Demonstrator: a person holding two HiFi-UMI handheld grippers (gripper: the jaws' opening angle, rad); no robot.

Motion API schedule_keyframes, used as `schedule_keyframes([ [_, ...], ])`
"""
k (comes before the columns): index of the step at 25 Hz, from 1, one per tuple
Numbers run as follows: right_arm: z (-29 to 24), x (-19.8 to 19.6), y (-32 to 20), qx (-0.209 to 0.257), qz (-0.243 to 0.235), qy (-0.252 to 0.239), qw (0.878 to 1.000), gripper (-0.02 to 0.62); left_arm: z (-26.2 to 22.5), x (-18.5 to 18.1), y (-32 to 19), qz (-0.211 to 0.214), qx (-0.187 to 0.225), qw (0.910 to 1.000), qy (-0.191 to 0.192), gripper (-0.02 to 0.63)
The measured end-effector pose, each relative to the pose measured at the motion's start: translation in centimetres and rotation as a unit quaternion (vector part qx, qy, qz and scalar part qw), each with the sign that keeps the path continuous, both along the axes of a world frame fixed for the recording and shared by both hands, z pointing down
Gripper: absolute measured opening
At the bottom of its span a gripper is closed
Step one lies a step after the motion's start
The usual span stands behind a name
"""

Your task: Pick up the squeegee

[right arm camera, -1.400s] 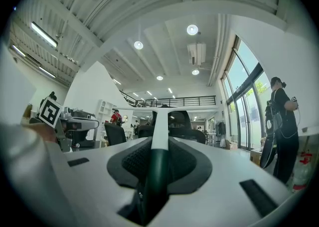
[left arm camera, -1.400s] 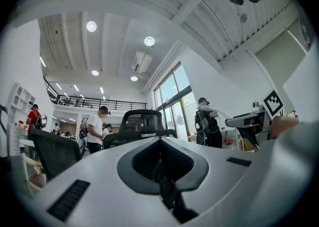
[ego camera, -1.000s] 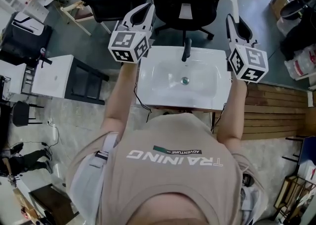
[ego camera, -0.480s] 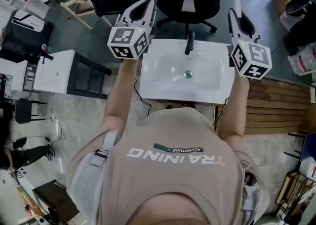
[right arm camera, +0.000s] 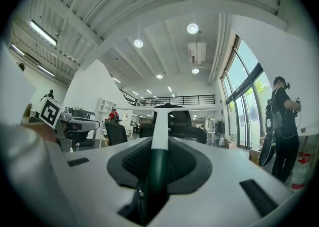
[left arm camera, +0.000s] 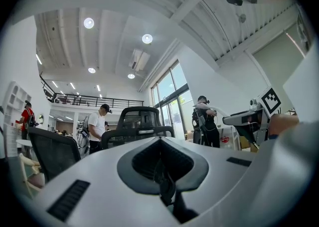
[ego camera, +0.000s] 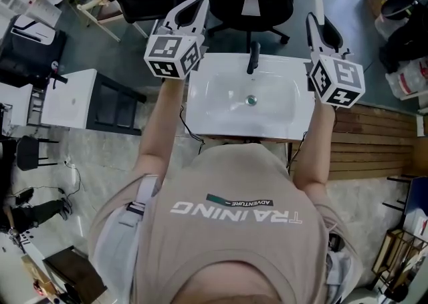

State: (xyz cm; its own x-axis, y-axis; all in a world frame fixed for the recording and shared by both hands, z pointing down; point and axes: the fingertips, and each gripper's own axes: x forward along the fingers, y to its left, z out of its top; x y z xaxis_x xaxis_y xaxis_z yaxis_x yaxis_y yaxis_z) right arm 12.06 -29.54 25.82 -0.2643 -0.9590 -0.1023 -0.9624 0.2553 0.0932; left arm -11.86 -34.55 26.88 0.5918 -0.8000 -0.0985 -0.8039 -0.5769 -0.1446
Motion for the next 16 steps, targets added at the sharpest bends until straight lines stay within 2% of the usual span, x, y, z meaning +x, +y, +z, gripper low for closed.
schedule_keyframes([
  [16,0.51,0.06,-0.93,-0.002,0.0,-0.002,1.0,0.098,-0.28,-0.12,-0.81,-0.002,0.007,1.0,0.003,0.012],
])
